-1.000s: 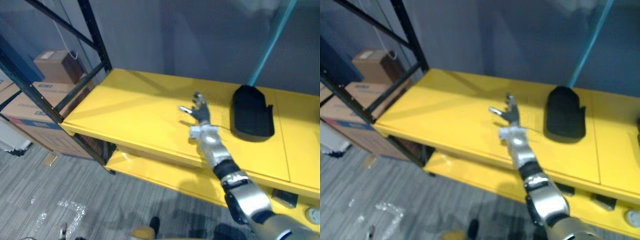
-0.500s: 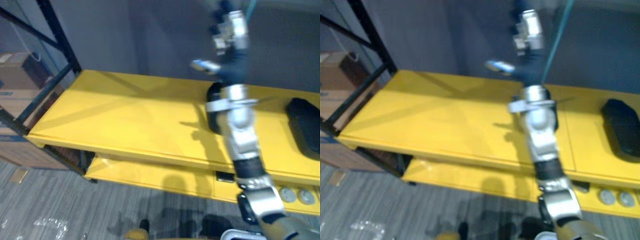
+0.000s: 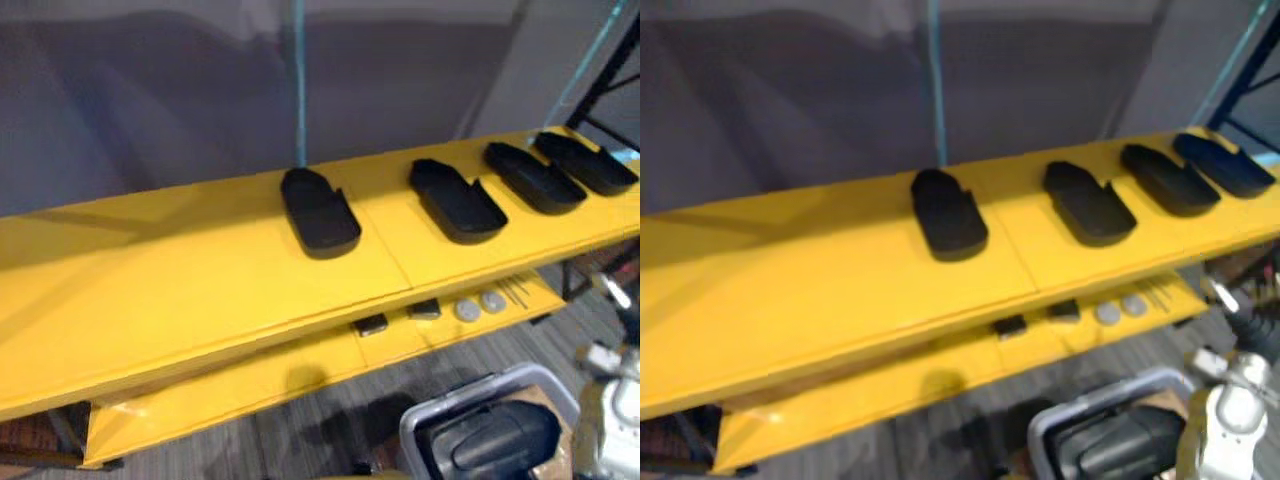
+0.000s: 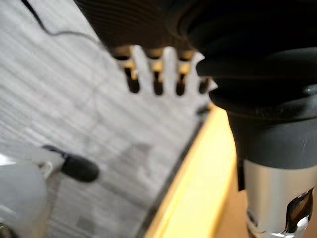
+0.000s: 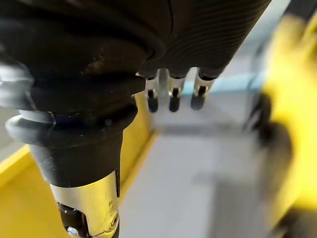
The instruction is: Walk over and take plastic housings, then place them on the shelf
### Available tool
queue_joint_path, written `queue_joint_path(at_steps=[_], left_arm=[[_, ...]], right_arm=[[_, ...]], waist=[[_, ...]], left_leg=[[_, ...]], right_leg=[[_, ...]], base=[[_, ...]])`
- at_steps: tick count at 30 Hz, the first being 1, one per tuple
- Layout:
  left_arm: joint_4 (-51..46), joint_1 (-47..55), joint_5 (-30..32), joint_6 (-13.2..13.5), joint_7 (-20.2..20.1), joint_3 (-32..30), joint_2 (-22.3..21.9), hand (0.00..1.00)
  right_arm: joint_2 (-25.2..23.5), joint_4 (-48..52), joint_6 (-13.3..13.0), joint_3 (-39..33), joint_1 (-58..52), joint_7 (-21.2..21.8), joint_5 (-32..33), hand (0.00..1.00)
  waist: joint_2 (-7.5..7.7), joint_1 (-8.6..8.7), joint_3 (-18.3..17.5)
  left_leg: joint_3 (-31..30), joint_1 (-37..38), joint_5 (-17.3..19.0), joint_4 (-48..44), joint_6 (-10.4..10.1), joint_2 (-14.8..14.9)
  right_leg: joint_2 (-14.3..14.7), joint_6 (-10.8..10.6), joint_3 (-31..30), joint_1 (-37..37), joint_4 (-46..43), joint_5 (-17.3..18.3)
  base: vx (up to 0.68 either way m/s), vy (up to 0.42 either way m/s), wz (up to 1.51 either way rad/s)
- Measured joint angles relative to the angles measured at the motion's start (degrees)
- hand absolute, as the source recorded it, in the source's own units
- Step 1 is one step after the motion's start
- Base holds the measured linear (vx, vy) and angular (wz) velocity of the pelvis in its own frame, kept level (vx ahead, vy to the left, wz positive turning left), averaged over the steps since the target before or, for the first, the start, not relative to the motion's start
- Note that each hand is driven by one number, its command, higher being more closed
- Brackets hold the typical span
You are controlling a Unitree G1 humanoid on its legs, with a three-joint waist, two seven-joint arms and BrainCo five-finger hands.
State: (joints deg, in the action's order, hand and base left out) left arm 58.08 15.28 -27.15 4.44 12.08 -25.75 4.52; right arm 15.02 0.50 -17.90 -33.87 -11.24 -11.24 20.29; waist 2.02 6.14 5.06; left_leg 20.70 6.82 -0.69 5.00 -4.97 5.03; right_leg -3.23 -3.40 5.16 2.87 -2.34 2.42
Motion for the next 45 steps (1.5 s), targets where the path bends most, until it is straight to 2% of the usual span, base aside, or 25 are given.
queue_joint_path(at_steps=[4,7,11,15,18,20,21,22,23,24,25,26,27,28,30,33,35,39,44,45], left_arm=[[0.46,1.81,1.32,-0.88,-1.03,-0.38,-1.06,0.0],[0.2,1.28,2.63,-0.79,-0.99,0.16,-2.21,0.0],[-0.88,0.6,3.91,-0.8,-0.83,4.49,-3.11,0.0],[-1.9,0.36,5.96,-0.98,-0.44,6.91,-2.4,0.0],[-1.78,0.08,7.98,-2.37,-0.51,8.7,-1.64,0.0],[-1.01,0.09,8.83,-3.34,-0.61,8.59,-0.97,0.0],[-0.27,0.52,9.66,-3.62,-0.92,7.56,-0.56,0.0],[0.38,1.45,9.56,-3.69,-1.06,5.42,-0.77,0.0],[0.75,2.02,9.55,-3.73,-1.08,4.52,-1.09,0.0],[1.21,3.24,9.04,-3.73,-1.11,3.04,-2.18,0.0],[1.38,4.25,8.46,-3.7,-1.33,1.96,-3.97,0.0],[1.36,4.68,7.85,-3.62,-1.5,1.95,-4.85,0.0],[1.37,4.91,7.42,-3.6,-1.93,2.08,-6.25,0.0],[0.99,4.21,7.45,-3.12,-2.23,2.29,-6.65,0.0],[0.45,2.19,7.47,-0.99,-2.21,3.7,-5.81,0.0],[-2.84,-3.24,5.63,3.12,-2.08,7.02,-4.85,0.0],[-4.66,-4.65,4.87,3.94,-1.58,8.29,-4.88,0.0],[-5.87,-4.57,5.04,3.93,-0.64,10.51,-5.08,0.0],[-6.33,-4.4,5.23,3.97,0.04,10.76,-5.1,0.0],[-6.41,-4.68,5.23,4.18,-0.01,11.04,-5.1,0.0]], right_arm=[[-3.44,0.97,-4.11,-1.22,-4.09,2.48,4.96,0.0],[-7.08,5.06,-4.95,-0.89,-6.04,5.15,7.23,0.0],[-8.28,9.18,-4.79,4.08,-5.45,5.46,6.8,0.0],[-8.26,9.18,-4.07,8.24,-2.38,4.49,3.26,0.0],[-8.17,9.17,-2.9,10.46,-0.38,2.45,1.22,0.0],[-8.17,9.01,-1.73,11.31,0.88,1.6,0.77,0.0],[-8.11,8.61,-1.22,12.61,2.39,1.14,0.81,0.0],[-7.89,7.72,-0.98,14.4,4.16,1.46,0.82,0.0],[-7.65,7.33,-0.95,15.38,5.13,1.56,0.84,0.0],[-7.22,7.19,-0.92,17.63,6.72,2.19,0.98,0.0],[-6.3,7.56,-1.05,19.75,7.17,2.96,1.48,0.0],[-5.94,7.57,-1.05,20.43,7.18,3.23,1.5,0.0],[-5.87,7.76,-1.06,20.93,7.0,3.77,1.52,0.0],[-5.94,8.49,-1.14,20.99,6.25,3.79,1.55,0.0],[-5.94,10.19,-1.54,21.21,5.39,3.92,1.54,0.0],[-6.02,12.76,-2.05,22.56,5.91,5.83,1.46,0.0],[-6.16,12.81,-2.05,23.79,6.2,6.89,1.45,0.0],[-6.19,12.89,-2.04,24.45,6.98,7.58,1.37,0.0],[-6.16,13.36,-1.84,26.45,6.99,7.56,1.43,0.0],[-6.16,14.3,-1.81,27.88,6.99,7.54,1.41,0.0]], waist=[[-0.44,1.11,-0.48],[-0.17,1.35,-0.5],[0.64,0.81,-0.82],[1.01,0.62,-1.06],[0.48,-0.77,-0.72],[0.18,-1.08,-0.52],[0.68,-1.16,-0.27],[0.98,-1.69,0.37],[0.94,-2.26,0.48],[0.44,-2.93,0.72],[-0.49,-3.87,1.42],[-1.35,-4.31,1.39],[-2.86,-4.99,1.45],[-3.38,-4.57,1.21],[-2.76,-3.81,1.71],[-1.77,-4.05,4.61],[-1.05,-5.55,5.55],[-1.5,-5.6,5.77],[-1.77,-5.74,6.26],[-1.88,-5.75,6.98]], left_leg=[[3.98,1.87,1.42,0.04,-0.03,0.17],[5.35,2.17,1.83,0.05,-0.12,0.08],[5.16,1.92,2.06,0.04,0.13,-0.4],[3.48,0.87,2.08,0.03,0.22,-1.05],[3.2,0.56,1.92,-0.01,0.5,-1.69],[2.94,0.5,2.03,-0.6,0.66,-1.87],[2.88,-0.97,3.78,-4.59,1.31,-1.42],[0.57,-3.08,7.49,-12.19,2.32,-0.16],[-1.43,-4.17,9.26,-16.21,3.45,0.57],[-6.33,-6.26,12.08,-24.29,5.46,1.86],[-11.79,-8.4,14.41,-33.04,5.61,2.91],[-13.87,-9.18,15.22,-35.67,5.03,3.35],[-16.11,-8.82,16.5,-37.57,3.26,3.95],[-15.56,-8.97,17.53,-36.72,2.29,4.33],[-14.15,-8.94,18.2,-32.86,1.74,4.2],[-13.07,-8.88,18.86,-25.96,0.63,3.2],[-12.21,-8.82,18.82,-25.65,0.67,2.54],[-12.25,-8.32,18.74,-25.47,0.8,1.98],[-12.34,-8.07,18.75,-25.3,0.8,2.1],[-12.53,-8.98,18.8,-25.65,0.82,2.09]], right_leg=[[0.24,-0.2,-3.2,0.31,0.55,-0.5],[0.05,-0.52,-3.87,0.44,1.45,-1.34],[-0.56,-0.68,-3.32,0.53,1.91,-1.7],[-1.28,-0.71,-1.69,0.38,2.0,-1.74],[-1.79,-0.92,-1.76,0.24,2.13,-1.59],[-1.79,-0.93,-2.26,-0.29,2.12,-1.6],[-1.39,-1.03,-3.62,-1.13,1.96,-1.76],[-0.68,-0.93,-6.3,-1.46,1.49,-1.84],[-0.18,-0.89,-7.99,-1.72,1.07,-1.85],[1.04,-0.58,-11.54,-1.85,0.07,-1.67],[2.65,0.01,-15.29,-1.9,-1.09,-1.25],[3.28,0.49,-16.89,-2.01,-1.32,-0.9],[4.77,0.44,-19.48,-2.46,-1.48,-0.89],[5.08,0.42,-19.63,-4.02,-1.96,-0.83],[4.66,0.27,-19.25,-7.25,-3.1,-0.95],[3.29,-0.92,-17.46,-10.67,-2.97,-2.64],[2.24,-1.82,-16.21,-10.73,-2.39,-4.22],[1.32,-3.21,-16.15,-9.44,-1.11,-5.89],[1.3,-3.14,-16.06,-8.98,-0.82,-6.0],[1.27,-2.58,-15.93,-9.58,-1.33,-5.58]], base=[[-0.02,0.024,-0.42],[-0.01,0.023,-0.25],[0.01,0.02,0.03],[0.04,0.032,0.23],[0.06,0.039,0.05],[0.06,0.021,-0.07],[0.05,-0.034,-0.62],[0.04,-0.06,-0.94],[0.02,-0.074,-1.42],[0.01,-0.037,-1.7],[-0.01,0.014,-1.72],[-0.04,0.111,-1.66],[-0.08,0.152,-1.13],[-0.08,0.144,-0.8],[-0.1,0.091,-0.11],[-0.12,0.07,0.05],[-0.11,0.066,-0.13],[-0.02,0.059,-0.01],[-0.01,0.019,0.0],[-0.09,0.002,0.06]])
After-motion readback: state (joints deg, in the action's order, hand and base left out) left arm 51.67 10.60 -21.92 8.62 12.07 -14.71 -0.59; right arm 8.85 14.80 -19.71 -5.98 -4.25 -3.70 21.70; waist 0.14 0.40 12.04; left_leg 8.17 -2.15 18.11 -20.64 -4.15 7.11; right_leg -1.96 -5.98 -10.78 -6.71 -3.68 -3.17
